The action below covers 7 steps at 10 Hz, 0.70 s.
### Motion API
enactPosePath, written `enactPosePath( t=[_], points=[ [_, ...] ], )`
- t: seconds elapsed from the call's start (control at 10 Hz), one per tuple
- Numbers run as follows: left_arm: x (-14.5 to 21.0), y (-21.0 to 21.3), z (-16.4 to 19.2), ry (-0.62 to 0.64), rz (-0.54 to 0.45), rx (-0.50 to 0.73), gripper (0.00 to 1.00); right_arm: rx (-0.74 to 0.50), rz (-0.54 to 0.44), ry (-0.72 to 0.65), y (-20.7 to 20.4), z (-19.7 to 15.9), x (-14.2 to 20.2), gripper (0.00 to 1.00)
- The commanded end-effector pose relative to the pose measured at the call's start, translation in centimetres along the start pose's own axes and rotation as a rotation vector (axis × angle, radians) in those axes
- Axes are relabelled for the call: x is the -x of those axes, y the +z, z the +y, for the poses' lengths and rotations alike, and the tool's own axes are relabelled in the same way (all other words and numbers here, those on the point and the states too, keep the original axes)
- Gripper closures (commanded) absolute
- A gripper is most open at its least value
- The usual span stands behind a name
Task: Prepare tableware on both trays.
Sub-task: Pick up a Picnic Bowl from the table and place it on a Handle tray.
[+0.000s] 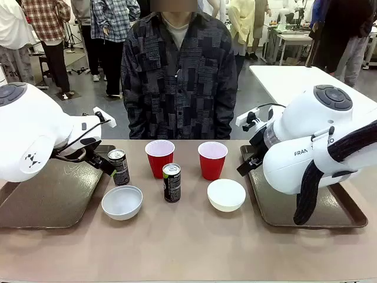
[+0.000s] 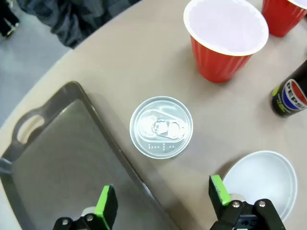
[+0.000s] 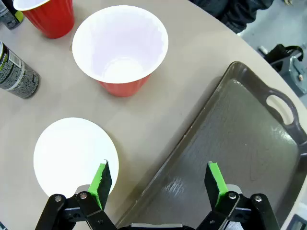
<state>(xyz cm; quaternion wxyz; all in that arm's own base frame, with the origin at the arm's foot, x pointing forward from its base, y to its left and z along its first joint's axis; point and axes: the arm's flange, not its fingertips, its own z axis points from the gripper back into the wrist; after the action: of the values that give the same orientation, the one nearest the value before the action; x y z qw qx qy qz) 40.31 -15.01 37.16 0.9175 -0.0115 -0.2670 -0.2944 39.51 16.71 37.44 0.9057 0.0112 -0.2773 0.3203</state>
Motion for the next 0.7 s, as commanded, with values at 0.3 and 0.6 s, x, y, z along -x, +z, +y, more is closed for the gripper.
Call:
enactPosePath(
  t=[0.3, 0.6],
  points=[
    [0.0, 0.0, -0.01, 0.0, 0.0, 0.0, 0.0, 0.0, 0.0, 0.0, 0.0, 0.0, 0.0, 0.0],
    [0.0, 0.0, -0.01, 0.0, 0.0, 0.0, 0.0, 0.0, 0.0, 0.0, 0.0, 0.0, 0.0, 0.0]
  ],
)
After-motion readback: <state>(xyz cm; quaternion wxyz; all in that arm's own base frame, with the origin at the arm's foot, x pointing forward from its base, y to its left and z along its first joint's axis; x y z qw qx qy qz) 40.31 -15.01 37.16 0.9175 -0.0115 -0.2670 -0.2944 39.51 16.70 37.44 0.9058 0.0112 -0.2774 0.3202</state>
